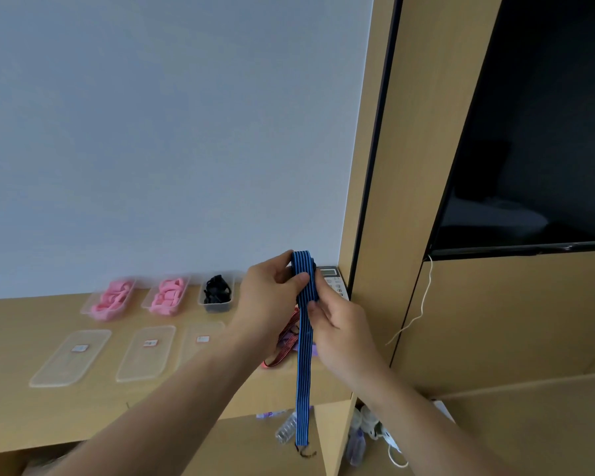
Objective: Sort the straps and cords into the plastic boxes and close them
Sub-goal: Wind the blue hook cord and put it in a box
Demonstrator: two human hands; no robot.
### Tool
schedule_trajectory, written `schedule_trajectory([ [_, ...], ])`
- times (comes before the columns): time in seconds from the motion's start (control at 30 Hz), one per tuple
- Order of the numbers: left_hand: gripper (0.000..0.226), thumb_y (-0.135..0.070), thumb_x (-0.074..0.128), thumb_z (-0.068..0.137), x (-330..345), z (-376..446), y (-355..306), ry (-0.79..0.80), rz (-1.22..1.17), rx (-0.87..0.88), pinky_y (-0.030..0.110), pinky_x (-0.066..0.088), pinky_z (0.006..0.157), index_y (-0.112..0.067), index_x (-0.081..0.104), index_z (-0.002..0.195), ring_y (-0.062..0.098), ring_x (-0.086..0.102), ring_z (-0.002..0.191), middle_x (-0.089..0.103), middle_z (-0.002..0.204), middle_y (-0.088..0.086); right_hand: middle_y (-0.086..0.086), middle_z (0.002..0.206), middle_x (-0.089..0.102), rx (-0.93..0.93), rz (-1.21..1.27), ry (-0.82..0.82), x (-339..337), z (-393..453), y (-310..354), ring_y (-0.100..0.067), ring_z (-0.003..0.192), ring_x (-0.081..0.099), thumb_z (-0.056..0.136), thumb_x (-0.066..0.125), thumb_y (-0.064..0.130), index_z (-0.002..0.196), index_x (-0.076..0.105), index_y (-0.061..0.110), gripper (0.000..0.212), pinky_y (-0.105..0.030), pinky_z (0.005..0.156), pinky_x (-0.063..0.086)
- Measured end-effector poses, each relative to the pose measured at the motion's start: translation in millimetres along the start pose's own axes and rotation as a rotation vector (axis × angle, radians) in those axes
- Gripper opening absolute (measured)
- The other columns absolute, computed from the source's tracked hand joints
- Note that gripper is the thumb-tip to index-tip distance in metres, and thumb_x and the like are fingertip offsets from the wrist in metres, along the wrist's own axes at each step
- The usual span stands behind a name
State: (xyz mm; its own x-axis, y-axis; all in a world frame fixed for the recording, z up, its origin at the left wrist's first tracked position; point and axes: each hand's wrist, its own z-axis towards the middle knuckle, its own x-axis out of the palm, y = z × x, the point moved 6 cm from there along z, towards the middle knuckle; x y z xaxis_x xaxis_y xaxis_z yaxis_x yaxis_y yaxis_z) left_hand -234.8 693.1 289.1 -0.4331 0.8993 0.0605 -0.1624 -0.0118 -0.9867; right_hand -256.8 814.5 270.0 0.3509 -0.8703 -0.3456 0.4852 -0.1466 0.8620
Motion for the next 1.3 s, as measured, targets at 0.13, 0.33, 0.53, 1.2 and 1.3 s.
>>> schedule_trajectory([
  [0.13,0.041,0.0,0.06,0.096,-0.7,0.0,0.9,0.016,0.001,-0.003,0.037,0.06,0.089,-0.037,0.076,0.097,0.017,0.076,0.096,0.079,0.099,-0.005,0.01,0.096,0.071,0.007,-0.017,-0.033,-4.2,2.2,-2.6,-0.003,0.076,0.064,0.106,0.045,0.014,0.143,0.052,0.034,0.044,-0.018,0.069,0.049],
  [0.33,0.035,0.003,0.061,0.097,-6.5,4.9,0.4,-0.007,-0.139,-0.039,0.029,0.061,0.077,-0.016,0.065,0.126,0.021,0.076,0.092,0.079,0.103,0.001,0.032,0.1,0.071,0.03,0.051,-0.032,-7.2,11.9,-1.2,0.011,0.101,0.065,0.102,0.053,0.013,0.138,0.058,0.033,0.041,-0.009,0.086,0.048],
  [0.53,0.034,-0.003,0.063,0.096,2.0,1.6,7.4,-0.064,-0.188,-0.06,0.03,0.06,0.07,-0.02,0.067,0.125,0.018,0.077,0.088,0.079,0.103,-0.001,0.009,0.082,0.068,-0.073,-0.077,-0.12,4.5,2.9,12.1,0.006,0.064,0.063,0.099,0.053,0.006,0.138,0.054,0.025,0.044,-0.006,0.055,0.042],
  [1.2,0.025,0.005,0.07,0.089,-13.4,3.9,5.6,0.018,-0.19,-0.152,0.037,0.061,0.067,-0.004,0.067,0.112,0.03,0.077,0.078,0.079,0.092,0.012,0.003,0.09,0.076,-0.092,-0.136,-0.054,2.2,7.6,0.8,-0.014,0.086,0.073,0.095,0.066,0.021,0.13,0.06,0.03,0.037,-0.036,0.077,0.06],
  [1.3,0.028,0.005,0.068,0.09,-16.9,6.7,2.5,0.056,-0.167,-0.12,0.039,0.062,0.071,-0.005,0.066,0.116,0.03,0.077,0.083,0.078,0.099,0.012,0.013,0.1,0.075,0.075,0.168,-0.075,-7.0,20.3,-11.3,-0.003,0.096,0.072,0.094,0.069,0.021,0.126,0.065,0.026,0.033,-0.034,0.089,0.059],
])
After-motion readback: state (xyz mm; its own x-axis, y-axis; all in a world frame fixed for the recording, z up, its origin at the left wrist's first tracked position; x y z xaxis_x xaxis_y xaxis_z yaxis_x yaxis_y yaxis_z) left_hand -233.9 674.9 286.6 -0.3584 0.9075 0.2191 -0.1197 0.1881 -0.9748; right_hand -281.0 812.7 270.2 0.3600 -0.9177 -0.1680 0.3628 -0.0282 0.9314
